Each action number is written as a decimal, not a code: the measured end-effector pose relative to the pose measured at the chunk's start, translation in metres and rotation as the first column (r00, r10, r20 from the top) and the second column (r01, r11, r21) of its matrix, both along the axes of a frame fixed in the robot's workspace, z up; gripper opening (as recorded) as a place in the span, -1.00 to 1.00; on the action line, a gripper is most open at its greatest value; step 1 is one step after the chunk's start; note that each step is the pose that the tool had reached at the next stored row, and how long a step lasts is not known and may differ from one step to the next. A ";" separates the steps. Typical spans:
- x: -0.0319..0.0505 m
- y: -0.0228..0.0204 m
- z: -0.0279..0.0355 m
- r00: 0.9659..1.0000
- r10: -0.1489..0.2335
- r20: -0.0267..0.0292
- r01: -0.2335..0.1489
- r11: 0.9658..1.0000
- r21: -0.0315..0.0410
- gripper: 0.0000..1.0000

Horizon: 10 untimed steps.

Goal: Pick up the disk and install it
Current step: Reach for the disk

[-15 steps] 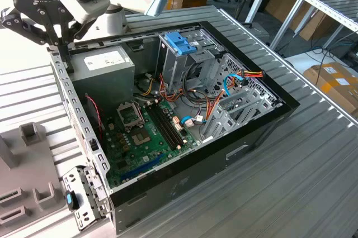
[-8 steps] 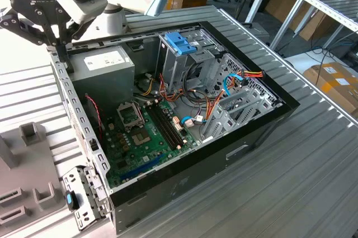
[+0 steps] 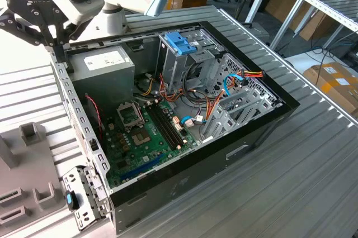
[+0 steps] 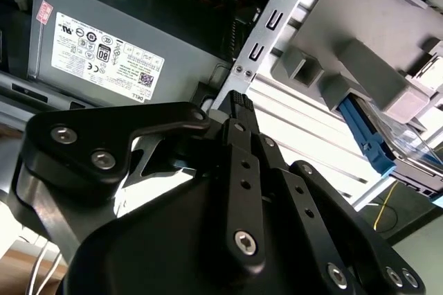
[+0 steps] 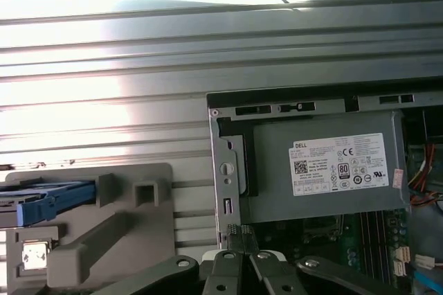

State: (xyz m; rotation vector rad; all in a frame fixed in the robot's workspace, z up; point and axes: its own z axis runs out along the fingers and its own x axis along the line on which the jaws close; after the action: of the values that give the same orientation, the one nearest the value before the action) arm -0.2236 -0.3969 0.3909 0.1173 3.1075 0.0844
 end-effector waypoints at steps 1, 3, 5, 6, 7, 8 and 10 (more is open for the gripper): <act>-0.0003 0.0000 0.0000 1.000 0.000 0.000 0.000 1.000 0.000 -0.79; -0.0010 0.0000 0.0000 1.000 0.000 0.000 0.000 1.000 0.000 -0.79; -0.0020 0.0000 0.0000 1.000 0.000 0.000 0.000 1.000 0.000 -0.79; -0.0023 0.0000 0.0000 1.000 0.000 0.000 0.000 1.000 0.000 -0.79; -0.0027 0.0000 0.0000 1.000 0.000 0.000 0.000 1.000 0.000 -0.79; -0.0031 0.0000 0.0000 1.000 0.000 0.000 0.000 1.000 0.000 -0.79; -0.0041 0.0000 0.0000 1.000 0.000 0.000 0.000 1.000 0.000 -0.79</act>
State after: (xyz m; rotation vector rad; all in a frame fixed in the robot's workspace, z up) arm -0.2278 -0.3970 0.3909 0.1172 3.1075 0.0844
